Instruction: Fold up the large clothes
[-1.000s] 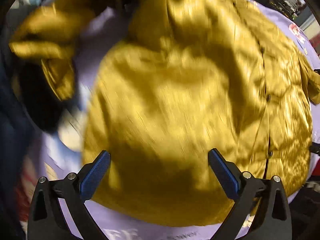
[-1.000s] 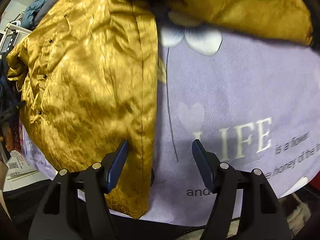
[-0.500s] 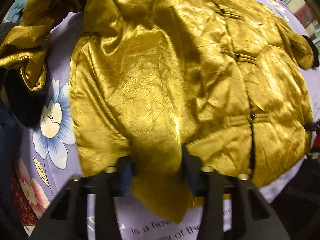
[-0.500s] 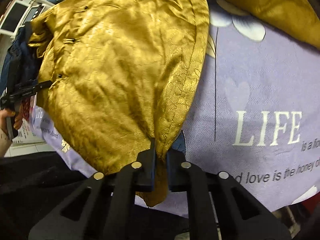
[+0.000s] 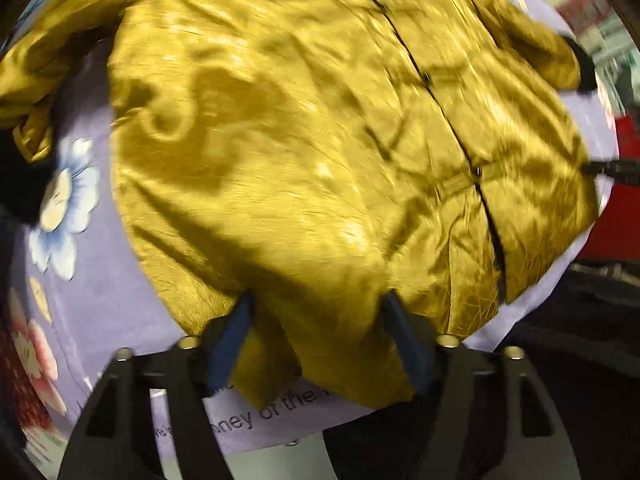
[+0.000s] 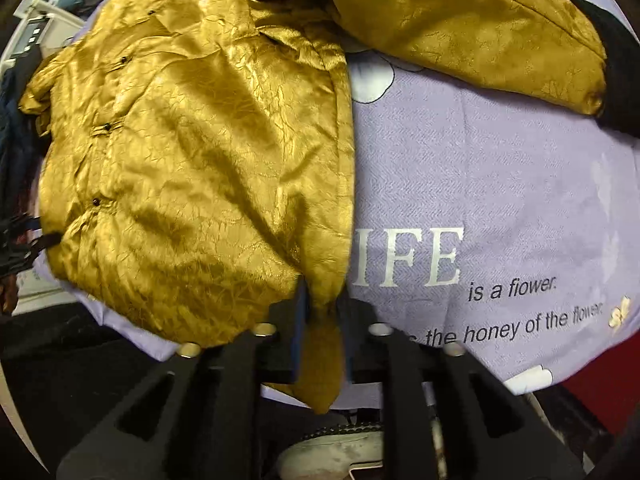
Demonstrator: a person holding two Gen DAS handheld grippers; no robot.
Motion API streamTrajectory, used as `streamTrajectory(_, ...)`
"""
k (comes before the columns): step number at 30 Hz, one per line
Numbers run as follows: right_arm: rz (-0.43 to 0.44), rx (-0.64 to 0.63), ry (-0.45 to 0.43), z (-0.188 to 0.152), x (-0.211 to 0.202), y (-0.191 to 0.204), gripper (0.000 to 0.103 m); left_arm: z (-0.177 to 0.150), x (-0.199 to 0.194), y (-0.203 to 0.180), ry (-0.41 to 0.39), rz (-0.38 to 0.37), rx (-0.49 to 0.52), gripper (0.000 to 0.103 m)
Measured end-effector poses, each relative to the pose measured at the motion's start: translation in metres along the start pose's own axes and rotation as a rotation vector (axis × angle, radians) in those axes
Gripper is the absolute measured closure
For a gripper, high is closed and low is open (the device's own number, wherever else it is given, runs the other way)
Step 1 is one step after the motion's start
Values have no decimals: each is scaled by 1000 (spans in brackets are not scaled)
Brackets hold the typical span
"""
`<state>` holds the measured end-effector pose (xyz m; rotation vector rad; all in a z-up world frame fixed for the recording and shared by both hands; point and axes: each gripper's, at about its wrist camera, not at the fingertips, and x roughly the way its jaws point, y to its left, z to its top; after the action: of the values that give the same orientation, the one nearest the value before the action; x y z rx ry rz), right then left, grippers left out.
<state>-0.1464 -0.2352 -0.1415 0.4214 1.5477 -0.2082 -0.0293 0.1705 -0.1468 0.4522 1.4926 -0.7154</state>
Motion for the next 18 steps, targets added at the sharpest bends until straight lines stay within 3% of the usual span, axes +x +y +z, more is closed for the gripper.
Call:
streamTrajectory(1, -23, 5, -20, 2, -4, 6, 52, -2, -9, 7, -23, 12, -21, 27)
streamTrajectory(2, -49, -2, -47, 5, -9, 15, 49, -3, -18, 15, -49, 34, -42, 19)
streamTrajectory(5, -104, -40, -134, 13, -30, 42, 49, 6, -44, 42, -124, 108, -91, 15)
streamTrajectory(7, -67, -53, -190, 22, -40, 66, 48, 13, -53, 48, -148, 147, -105, 15)
streamTrajectory(9, -18, -100, -221, 33, -45, 94, 45, 24, -56, 53, -151, 135, -120, 15)
streamTrajectory(11, -4, -177, -214, 37, -40, 114, 36, 27, -49, 47, -165, 89, -142, 15)
streamTrajectory(15, -67, -319, -140, 31, -5, 147, 36, 36, -10, 21, -109, 45, -150, 15)
streamTrajectory(18, -139, -367, -53, 22, 30, 152, 36, 32, 21, 12, -29, 128, -116, 14)
